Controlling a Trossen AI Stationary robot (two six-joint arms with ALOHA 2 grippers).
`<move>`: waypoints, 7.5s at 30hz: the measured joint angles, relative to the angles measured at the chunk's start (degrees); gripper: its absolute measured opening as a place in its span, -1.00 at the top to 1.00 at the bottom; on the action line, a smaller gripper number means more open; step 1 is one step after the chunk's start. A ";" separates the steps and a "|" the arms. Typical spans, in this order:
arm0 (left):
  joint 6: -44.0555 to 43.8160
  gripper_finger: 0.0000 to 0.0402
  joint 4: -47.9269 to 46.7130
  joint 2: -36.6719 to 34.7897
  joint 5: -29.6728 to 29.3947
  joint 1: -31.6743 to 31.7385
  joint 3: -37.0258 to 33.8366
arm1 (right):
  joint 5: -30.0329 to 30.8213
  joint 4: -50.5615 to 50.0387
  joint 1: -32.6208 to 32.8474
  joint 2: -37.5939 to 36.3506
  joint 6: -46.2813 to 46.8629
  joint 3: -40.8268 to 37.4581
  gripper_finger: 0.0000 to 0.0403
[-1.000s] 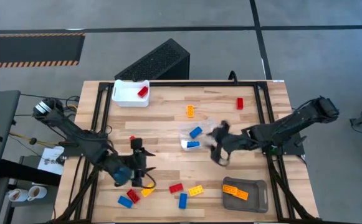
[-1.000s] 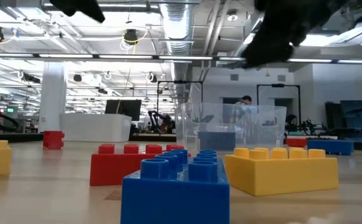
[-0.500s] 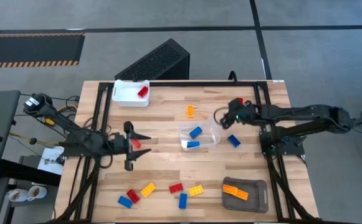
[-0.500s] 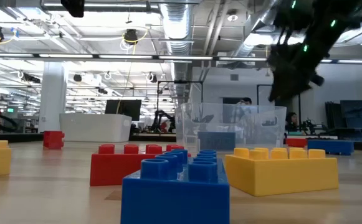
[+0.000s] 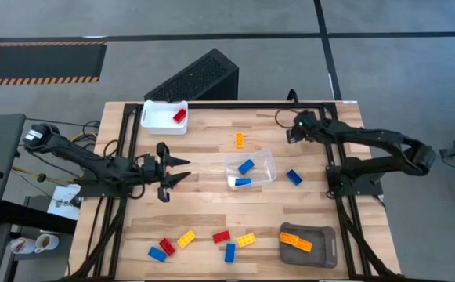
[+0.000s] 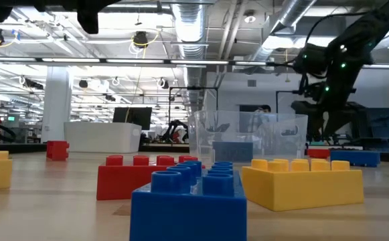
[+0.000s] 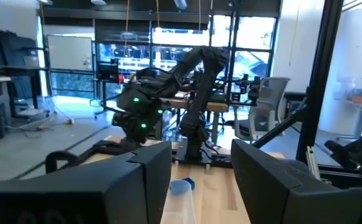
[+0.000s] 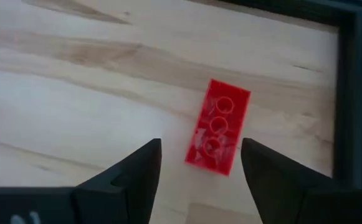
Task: Sort & place blocks by color
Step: Put the red game piece into the white bin, then put the blue game piece into the transparent bin
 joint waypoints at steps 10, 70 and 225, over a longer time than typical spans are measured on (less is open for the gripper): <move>-3.32 0.24 0.31 4.42 3.66 1.99 0.04 | -4.43 6.68 -8.65 10.07 -2.87 0.01 -0.31; -12.99 -0.54 18.61 34.44 9.23 14.04 9.46 | -12.53 52.98 41.75 15.14 -15.37 10.75 0.30; -4.90 0.14 10.55 9.58 2.99 18.23 -1.05 | -13.72 -22.40 45.76 3.47 17.13 4.61 -0.72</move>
